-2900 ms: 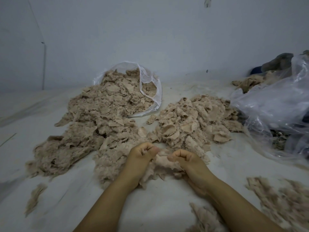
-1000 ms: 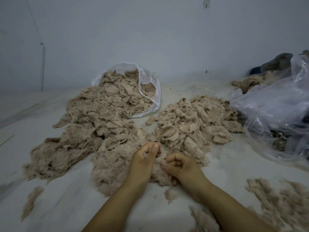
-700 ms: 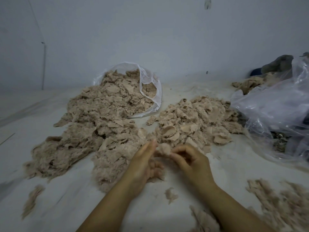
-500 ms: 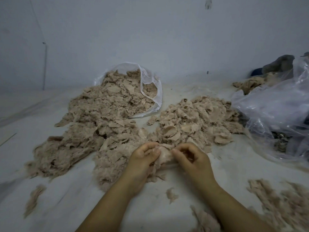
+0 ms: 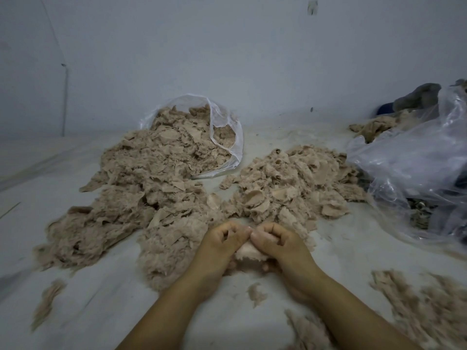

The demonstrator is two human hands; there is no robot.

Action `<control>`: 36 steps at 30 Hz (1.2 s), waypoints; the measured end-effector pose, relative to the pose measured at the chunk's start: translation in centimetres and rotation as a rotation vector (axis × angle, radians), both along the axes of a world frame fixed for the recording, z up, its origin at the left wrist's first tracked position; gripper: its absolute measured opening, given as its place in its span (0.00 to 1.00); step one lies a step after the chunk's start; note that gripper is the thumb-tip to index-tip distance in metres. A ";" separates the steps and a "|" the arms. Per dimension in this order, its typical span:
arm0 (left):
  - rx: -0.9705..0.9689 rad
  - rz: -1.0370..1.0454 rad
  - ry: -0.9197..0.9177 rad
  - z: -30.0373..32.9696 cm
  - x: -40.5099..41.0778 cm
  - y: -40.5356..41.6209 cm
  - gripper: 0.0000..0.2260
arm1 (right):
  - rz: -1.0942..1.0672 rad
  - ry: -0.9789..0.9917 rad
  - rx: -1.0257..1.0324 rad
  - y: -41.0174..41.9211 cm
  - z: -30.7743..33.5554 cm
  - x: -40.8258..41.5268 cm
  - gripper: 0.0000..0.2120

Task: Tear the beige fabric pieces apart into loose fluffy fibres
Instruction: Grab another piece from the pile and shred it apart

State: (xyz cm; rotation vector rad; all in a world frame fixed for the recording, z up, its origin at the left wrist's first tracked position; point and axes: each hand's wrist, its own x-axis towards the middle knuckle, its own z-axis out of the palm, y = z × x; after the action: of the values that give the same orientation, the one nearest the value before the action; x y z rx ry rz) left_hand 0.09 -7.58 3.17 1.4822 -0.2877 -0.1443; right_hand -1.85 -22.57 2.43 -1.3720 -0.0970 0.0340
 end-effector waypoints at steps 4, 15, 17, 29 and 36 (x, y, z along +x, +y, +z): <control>-0.043 0.087 0.040 0.0 0.0 -0.1 0.10 | -0.080 -0.025 0.006 0.2 0.3 0.0 0.07; -0.190 0.286 -0.021 0.5 -0.5 -1.4 0.12 | -0.249 -0.066 0.062 0.6 0.6 0.3 0.07; -0.235 0.320 0.005 0.7 -0.3 -0.7 0.12 | -0.324 -0.045 0.138 -0.2 0.7 0.8 0.08; 0.135 0.130 0.006 0.3 -0.3 -0.4 0.10 | -0.042 0.005 0.072 -0.5 0.4 0.6 0.11; 0.045 0.102 -0.019 0.4 -0.4 -0.6 0.08 | 0.076 0.049 -0.006 -0.3 0.2 0.2 0.09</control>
State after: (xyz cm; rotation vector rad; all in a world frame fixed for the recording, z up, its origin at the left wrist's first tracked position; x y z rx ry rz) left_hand -0.26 -8.16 3.58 1.5407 -0.2252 -0.0551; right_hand -1.67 -22.84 2.64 -1.3725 -0.1077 0.1316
